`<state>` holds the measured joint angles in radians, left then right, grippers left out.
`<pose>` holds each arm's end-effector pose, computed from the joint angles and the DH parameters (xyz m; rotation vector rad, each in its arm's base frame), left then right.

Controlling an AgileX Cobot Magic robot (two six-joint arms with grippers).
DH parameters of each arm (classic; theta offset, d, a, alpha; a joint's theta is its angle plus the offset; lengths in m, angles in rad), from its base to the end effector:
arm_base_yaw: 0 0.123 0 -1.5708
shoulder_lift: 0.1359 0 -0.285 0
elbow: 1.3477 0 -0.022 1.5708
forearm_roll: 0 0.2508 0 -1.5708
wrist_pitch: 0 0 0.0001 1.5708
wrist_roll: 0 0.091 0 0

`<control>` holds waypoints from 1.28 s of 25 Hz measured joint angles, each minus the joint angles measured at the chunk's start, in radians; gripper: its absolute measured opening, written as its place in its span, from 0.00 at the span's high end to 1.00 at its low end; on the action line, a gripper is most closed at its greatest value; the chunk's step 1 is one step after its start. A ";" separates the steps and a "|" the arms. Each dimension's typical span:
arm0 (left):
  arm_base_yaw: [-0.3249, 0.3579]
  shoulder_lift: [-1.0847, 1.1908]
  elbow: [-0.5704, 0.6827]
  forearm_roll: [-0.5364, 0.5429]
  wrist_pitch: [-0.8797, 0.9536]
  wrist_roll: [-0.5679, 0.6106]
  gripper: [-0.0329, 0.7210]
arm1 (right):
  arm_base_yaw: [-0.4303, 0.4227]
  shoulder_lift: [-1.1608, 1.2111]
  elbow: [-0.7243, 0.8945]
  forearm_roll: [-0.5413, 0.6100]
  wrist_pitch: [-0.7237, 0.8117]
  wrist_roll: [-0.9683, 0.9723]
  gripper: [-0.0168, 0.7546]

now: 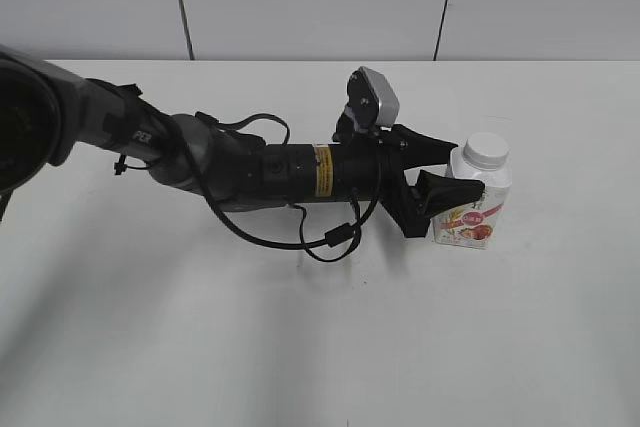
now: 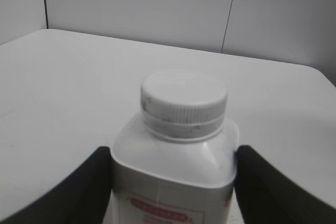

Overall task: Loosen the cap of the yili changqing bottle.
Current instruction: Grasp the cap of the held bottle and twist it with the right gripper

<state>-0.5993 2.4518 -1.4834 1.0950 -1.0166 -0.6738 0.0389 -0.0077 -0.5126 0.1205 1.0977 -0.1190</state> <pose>0.3549 -0.3257 0.0789 1.2082 1.4239 -1.1055 -0.0098 0.0094 0.2782 -0.1719 2.0491 0.0948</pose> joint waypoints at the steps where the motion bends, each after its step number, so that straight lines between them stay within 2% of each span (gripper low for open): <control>1: 0.000 0.001 0.000 0.000 0.000 0.000 0.38 | 0.000 0.000 0.000 0.000 0.000 0.000 0.22; 13: 0.001 0.005 -0.001 0.015 -0.009 0.025 0.38 | 0.000 0.059 -0.032 0.003 0.000 0.000 0.22; 18: 0.004 0.005 -0.006 0.048 -0.020 0.028 0.38 | 0.000 0.255 -0.135 0.005 0.000 0.000 0.23; 24: 0.004 0.005 -0.006 0.067 -0.031 0.030 0.38 | 0.000 0.548 -0.311 0.007 0.041 -0.014 0.30; 32: 0.004 0.004 -0.006 0.079 -0.037 0.030 0.38 | 0.019 0.915 -0.475 0.014 0.090 -0.152 0.31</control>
<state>-0.5953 2.4557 -1.4895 1.1737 -1.0536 -0.6434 0.0578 0.9073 -0.9874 0.1344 1.1875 -0.2707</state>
